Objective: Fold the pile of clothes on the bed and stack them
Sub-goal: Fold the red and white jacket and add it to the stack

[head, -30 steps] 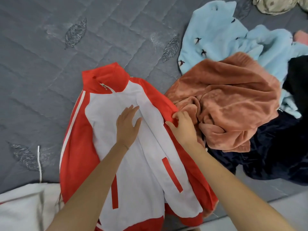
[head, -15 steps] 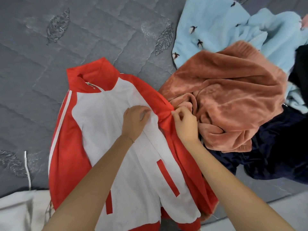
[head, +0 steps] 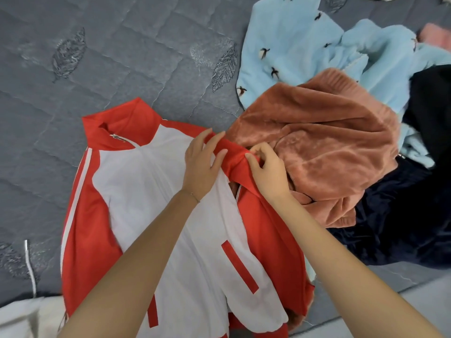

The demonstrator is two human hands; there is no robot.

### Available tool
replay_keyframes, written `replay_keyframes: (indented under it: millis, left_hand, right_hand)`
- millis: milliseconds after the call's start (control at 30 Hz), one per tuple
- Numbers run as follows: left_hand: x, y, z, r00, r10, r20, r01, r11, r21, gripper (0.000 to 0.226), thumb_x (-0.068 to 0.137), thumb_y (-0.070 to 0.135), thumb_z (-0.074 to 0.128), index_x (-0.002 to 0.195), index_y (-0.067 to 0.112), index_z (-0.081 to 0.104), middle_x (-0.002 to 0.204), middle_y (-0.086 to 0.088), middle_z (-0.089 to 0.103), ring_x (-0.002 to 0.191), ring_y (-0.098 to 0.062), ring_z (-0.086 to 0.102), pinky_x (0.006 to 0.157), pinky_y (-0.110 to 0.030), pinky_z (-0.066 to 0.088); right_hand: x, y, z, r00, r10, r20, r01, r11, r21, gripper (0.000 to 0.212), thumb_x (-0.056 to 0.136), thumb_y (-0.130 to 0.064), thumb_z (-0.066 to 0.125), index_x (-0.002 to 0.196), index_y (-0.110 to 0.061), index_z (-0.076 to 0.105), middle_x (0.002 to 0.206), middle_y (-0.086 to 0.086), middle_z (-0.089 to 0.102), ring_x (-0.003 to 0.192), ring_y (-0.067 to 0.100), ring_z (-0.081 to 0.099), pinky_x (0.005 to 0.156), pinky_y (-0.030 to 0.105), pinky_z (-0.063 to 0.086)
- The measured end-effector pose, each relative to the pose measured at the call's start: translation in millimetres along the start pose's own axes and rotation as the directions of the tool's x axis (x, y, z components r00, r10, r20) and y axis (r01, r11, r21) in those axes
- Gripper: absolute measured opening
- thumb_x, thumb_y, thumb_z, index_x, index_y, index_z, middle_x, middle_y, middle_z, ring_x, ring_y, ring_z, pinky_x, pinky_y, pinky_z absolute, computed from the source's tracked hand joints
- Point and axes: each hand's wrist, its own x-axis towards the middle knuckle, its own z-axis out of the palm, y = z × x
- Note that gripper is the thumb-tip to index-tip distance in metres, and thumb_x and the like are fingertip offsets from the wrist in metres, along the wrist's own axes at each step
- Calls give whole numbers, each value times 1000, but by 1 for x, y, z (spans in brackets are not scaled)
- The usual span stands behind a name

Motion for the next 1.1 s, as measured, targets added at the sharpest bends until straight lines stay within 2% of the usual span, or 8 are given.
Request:
replay_keyframes:
  millis: [200, 333, 533, 633, 767, 933, 1033, 1100]
  left_hand:
    - [28, 8, 3, 966, -104, 236, 89, 993, 71, 30, 102, 33, 45, 124, 23, 63, 112, 2, 69, 118, -21, 55, 117, -52, 14]
    - [18, -5, 6, 967, -95, 235, 48, 980, 195, 24, 98, 32, 54, 108, 17, 71, 91, -3, 73, 91, -27, 63, 103, -48, 35]
    - [-3, -23, -6, 901, -97, 424, -18, 966, 260, 32, 94, 35, 62, 121, 19, 66, 94, -5, 63, 95, -28, 49, 90, -41, 40]
    - [-9, -24, -13, 918, -62, 391, -31, 973, 227, 15, 89, 28, 68, 101, 18, 71, 78, 3, 54, 85, -19, 42, 82, -41, 45]
    - [-6, -21, -24, 967, -10, 254, -19, 994, 110, 2, 87, 18, 70, 88, 18, 71, 83, 0, 62, 84, -18, 50, 80, -38, 48]
    - [7, -2, -41, 982, 108, 153, -102, 994, -43, 9, 81, 10, 63, 89, 12, 68, 101, 2, 61, 97, -10, 50, 92, -20, 36]
    - [14, 11, -48, 975, 102, 196, -56, 972, -227, 6, 85, 1, 57, 88, 5, 59, 95, 2, 66, 94, -8, 59, 89, -20, 43]
    - [16, 19, -51, 974, 45, 222, 26, 952, -306, 8, 88, -4, 56, 90, 3, 57, 89, 3, 62, 89, -7, 59, 86, -19, 45]
  right_hand:
    - [-2, -6, -11, 986, 30, 161, -47, 994, 100, 14, 83, -12, 75, 74, -5, 68, 73, 2, 63, 74, 8, 54, 73, 15, 42]
    - [0, 1, -10, 964, 109, 243, -120, 992, 28, 33, 93, -22, 65, 71, 1, 69, 66, 3, 60, 66, 7, 49, 63, 13, 36]
    - [-7, 17, 0, 908, 228, 351, -206, 973, -100, 17, 90, -17, 69, 103, -7, 66, 96, 5, 68, 86, 17, 64, 85, 25, 48]
    - [-15, 21, 6, 897, 248, 365, -178, 961, -213, 31, 86, -25, 74, 112, -11, 64, 94, 0, 62, 90, 15, 60, 86, 29, 48]
    - [-22, 20, 11, 893, 264, 365, -184, 953, -239, 19, 82, -29, 77, 92, -15, 68, 86, -5, 63, 84, 13, 58, 77, 28, 46]
    - [-22, 8, 10, 882, 218, 418, -172, 974, -147, 60, 81, -32, 76, 135, -16, 53, 122, 7, 56, 114, 20, 52, 103, 37, 42]
    - [-17, 2, 5, 867, 175, 466, -175, 984, -44, 12, 84, -24, 74, 88, -20, 63, 89, -2, 62, 86, 12, 56, 86, 35, 48]
    - [-15, -4, -1, 880, 178, 441, -221, 974, 47, 24, 86, -21, 73, 72, -22, 54, 71, -5, 51, 68, 7, 48, 69, 28, 42]
